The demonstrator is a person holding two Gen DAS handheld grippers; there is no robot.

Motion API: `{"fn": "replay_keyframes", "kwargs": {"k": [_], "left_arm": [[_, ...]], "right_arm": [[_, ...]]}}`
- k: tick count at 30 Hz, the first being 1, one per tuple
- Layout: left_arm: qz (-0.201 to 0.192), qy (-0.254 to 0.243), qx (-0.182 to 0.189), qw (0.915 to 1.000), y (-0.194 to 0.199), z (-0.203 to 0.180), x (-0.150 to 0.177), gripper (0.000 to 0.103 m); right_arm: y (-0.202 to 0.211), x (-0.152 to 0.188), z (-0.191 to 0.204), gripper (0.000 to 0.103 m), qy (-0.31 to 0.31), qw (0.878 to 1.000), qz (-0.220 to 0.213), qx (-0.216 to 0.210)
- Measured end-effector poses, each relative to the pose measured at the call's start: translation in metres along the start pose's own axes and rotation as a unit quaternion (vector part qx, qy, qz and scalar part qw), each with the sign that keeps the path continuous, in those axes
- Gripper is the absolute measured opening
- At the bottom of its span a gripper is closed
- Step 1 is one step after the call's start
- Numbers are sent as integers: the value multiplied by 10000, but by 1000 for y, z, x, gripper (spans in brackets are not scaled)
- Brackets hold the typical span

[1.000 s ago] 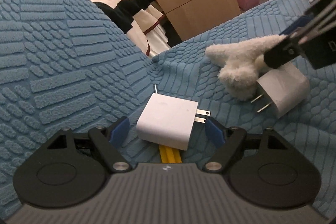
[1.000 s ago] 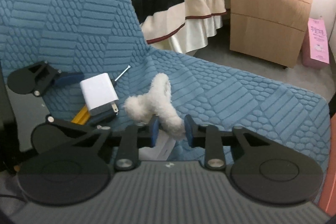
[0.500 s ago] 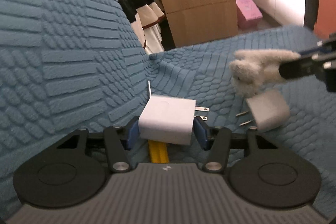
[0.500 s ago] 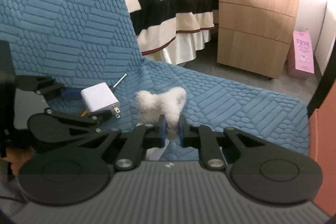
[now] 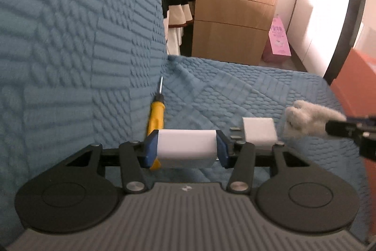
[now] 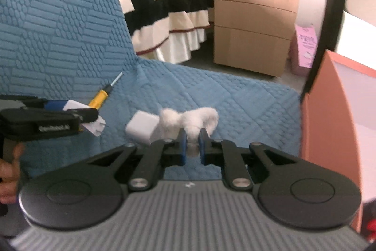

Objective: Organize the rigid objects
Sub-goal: 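Lift the charger in the left tool and fluffy toy in the right tool toward the box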

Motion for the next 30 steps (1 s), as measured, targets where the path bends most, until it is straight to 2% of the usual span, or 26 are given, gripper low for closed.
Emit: {"fn": "replay_keyframes", "kwargs": {"k": [5,11,17,20,22,27,30], "left_arm": [[69,381,227,9990,13,-3,18,56],[105,495,438,9978,30,-14,41,56],[299,338,523,9976,40,-26,63,56],[513,338,604,9963,42,-30,72,56],[583,237,528,9966,43,-32,78,56],[689,115,561,9960,42,-33,85,56],[695,56,566,9960,39,-35,85,57]], "right_arm": [[16,20,0,14,-195,9997,104,43],[34,42,10,14,-322,9993,198,79],[46,72,24,14,-419,9981,391,212],[49,91,28,14,-525,9962,606,347],[48,101,28,14,-627,9944,755,383],[39,110,30,16,-687,9920,985,395],[36,110,31,24,-778,9915,1023,225]]}}
Point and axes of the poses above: each gripper's, at about its wrist camera, not at the fingertips, and y roughly against the way its jaws point, z to its left, x to its underside, the point moved 5 cm from there along -y, roughly the way its jaws point, and after that the axes turned 12 degrees about z, right-handed, at the moved point
